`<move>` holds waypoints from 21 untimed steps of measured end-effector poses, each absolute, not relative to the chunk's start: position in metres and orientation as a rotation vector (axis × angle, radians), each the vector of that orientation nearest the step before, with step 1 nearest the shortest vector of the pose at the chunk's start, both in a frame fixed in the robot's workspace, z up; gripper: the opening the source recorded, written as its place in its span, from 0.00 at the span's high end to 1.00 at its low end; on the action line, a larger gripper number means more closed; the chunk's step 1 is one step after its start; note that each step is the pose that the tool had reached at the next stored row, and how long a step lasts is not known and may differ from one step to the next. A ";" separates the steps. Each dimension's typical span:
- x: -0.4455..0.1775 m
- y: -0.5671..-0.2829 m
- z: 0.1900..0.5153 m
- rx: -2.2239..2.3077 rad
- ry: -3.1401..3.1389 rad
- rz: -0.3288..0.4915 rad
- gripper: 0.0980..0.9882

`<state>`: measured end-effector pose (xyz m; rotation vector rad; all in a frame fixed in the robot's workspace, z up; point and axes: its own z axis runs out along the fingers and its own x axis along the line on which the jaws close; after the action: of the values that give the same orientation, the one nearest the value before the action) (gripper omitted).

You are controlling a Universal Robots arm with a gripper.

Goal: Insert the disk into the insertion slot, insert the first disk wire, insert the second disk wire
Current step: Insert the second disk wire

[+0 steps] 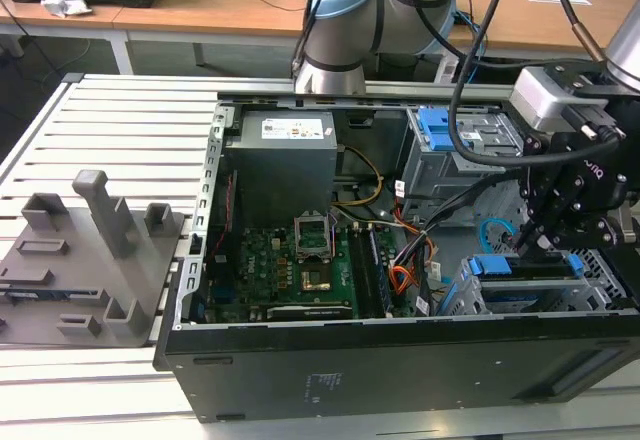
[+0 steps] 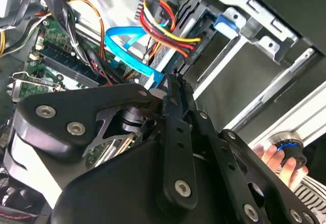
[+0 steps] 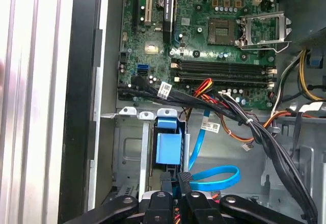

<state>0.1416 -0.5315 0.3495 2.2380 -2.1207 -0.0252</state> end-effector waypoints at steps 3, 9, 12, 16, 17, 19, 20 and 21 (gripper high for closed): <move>0.145 -0.532 0.346 2.237 -2.121 -0.027 0.93; 0.149 -0.531 0.343 2.237 -2.122 -0.029 0.93; 0.149 -0.531 0.342 2.237 -2.123 -0.030 0.93; 0.149 -0.531 0.345 2.242 -2.133 -0.046 0.93; 0.150 -0.531 0.345 2.240 -2.134 -0.046 0.93; 0.150 -0.532 0.344 2.240 -2.135 -0.046 0.93; 0.150 -0.532 0.344 2.240 -2.135 -0.047 0.93; 0.150 -0.533 0.344 2.239 -2.135 -0.047 0.93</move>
<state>0.1500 -0.5327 0.3439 2.2393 -2.1351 -0.0468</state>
